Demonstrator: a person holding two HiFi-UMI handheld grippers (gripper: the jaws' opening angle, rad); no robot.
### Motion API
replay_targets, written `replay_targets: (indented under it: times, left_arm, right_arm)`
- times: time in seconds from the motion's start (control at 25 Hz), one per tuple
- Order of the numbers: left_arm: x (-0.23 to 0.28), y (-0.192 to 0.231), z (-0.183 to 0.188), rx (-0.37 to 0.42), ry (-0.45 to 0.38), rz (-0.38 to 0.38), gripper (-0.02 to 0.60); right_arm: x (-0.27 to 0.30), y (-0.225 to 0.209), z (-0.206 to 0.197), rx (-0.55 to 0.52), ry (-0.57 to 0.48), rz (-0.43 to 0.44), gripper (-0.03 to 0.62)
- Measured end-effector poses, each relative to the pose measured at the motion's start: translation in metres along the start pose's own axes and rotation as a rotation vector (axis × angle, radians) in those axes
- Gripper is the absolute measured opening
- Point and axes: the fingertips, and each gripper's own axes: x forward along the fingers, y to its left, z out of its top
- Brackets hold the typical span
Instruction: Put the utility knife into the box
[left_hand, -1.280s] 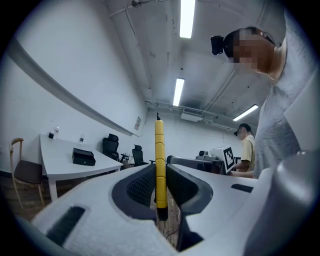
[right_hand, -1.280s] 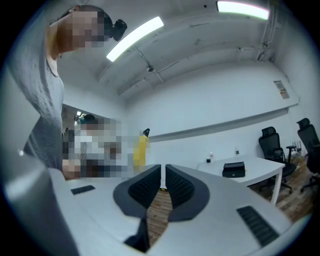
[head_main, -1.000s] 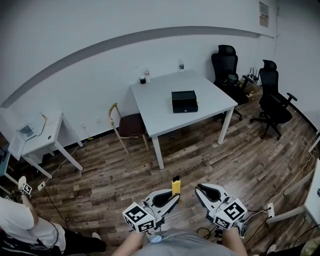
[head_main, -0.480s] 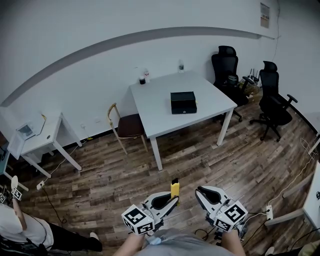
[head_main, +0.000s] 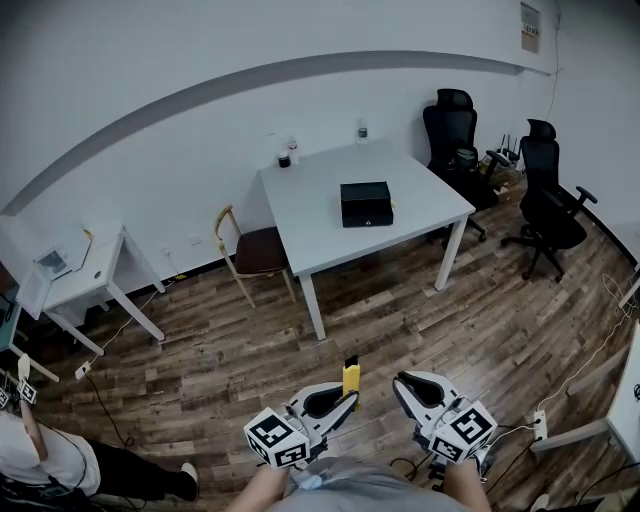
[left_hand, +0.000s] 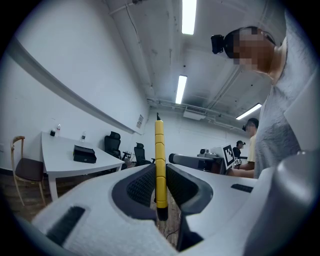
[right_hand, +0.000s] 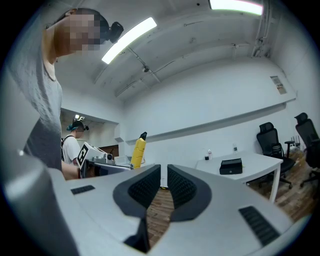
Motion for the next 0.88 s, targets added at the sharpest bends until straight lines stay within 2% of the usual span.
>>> replay_targets:
  times: [0.48,0.88]
  left_arm:
    - [0.013,0.013,0.001,-0.011,-0.005,-0.013,0.075]
    - [0.037,0.053,0.006,-0.017,-0.003,-0.036,0.075]
  right_arm:
    - [0.0,-0.021,0.001,0.015,-0.003,-0.036,0.046]
    - [0.024,-0.057,0.002,0.02,-0.002,-0.065,0.046]
